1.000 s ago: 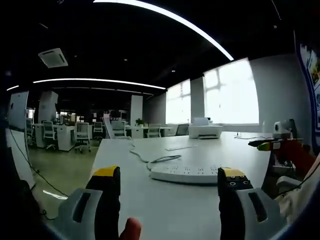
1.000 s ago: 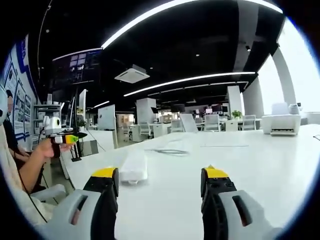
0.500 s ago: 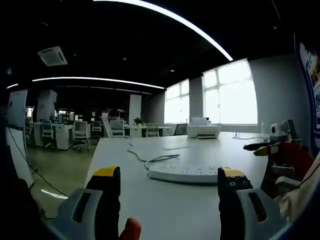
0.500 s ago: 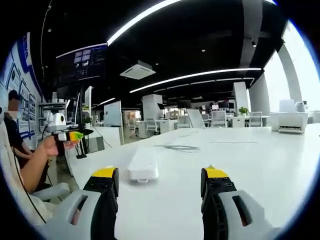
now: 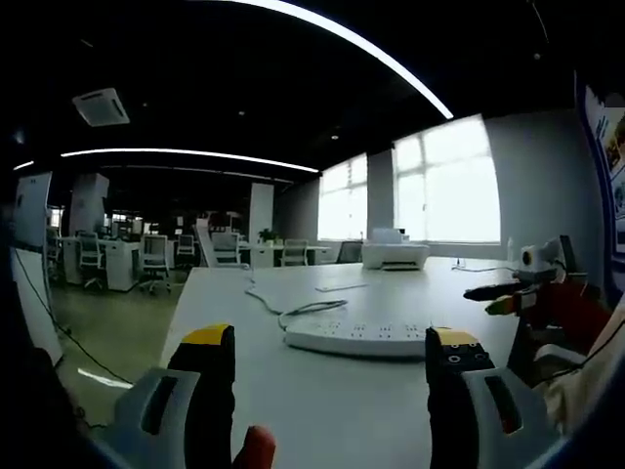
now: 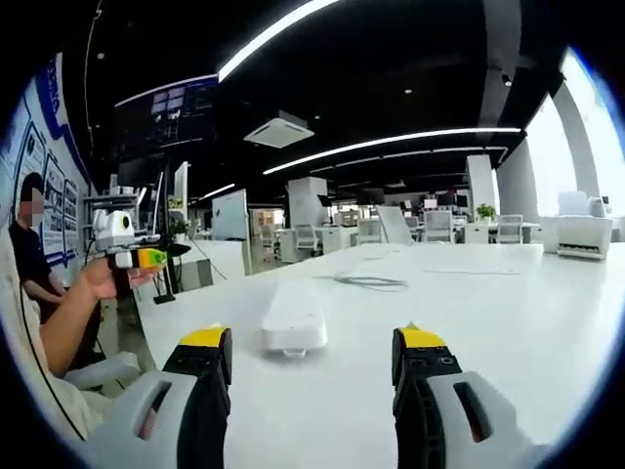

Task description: Pick up the power strip scattered on the table, fix it on the side mounting bracket of the table, and press the switch

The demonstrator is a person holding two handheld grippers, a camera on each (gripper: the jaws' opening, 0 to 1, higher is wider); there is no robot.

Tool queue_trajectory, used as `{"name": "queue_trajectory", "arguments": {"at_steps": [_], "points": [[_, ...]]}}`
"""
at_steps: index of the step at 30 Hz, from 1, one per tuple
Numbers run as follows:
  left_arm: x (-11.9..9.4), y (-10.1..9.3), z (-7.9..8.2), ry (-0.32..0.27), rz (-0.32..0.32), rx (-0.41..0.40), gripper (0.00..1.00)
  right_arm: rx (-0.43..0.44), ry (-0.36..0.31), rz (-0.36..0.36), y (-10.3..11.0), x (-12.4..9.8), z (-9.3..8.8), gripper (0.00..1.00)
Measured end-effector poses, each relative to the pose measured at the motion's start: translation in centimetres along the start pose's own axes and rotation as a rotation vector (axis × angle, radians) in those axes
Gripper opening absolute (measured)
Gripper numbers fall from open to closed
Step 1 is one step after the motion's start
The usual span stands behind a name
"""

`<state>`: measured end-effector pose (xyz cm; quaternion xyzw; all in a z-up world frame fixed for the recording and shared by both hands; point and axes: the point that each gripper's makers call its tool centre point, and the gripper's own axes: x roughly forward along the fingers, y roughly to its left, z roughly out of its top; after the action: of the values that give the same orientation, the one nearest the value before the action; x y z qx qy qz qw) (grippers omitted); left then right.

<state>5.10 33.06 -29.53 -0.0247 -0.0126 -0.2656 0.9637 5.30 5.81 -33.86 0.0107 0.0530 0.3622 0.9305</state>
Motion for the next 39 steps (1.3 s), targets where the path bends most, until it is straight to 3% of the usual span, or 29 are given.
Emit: {"name": "queue_trajectory", "arguments": {"at_steps": [16,39], "points": [[0.2,-0.5,-0.1,-0.009,-0.028,-0.025,0.84,-0.029,0.044,0.027,2.0,2.6,-0.8,0.63],[0.0,-0.3,-0.6,0.006,-0.034,-0.027,0.84,-0.031,0.083,0.04,2.6,5.3,-1.5,0.65]]}}
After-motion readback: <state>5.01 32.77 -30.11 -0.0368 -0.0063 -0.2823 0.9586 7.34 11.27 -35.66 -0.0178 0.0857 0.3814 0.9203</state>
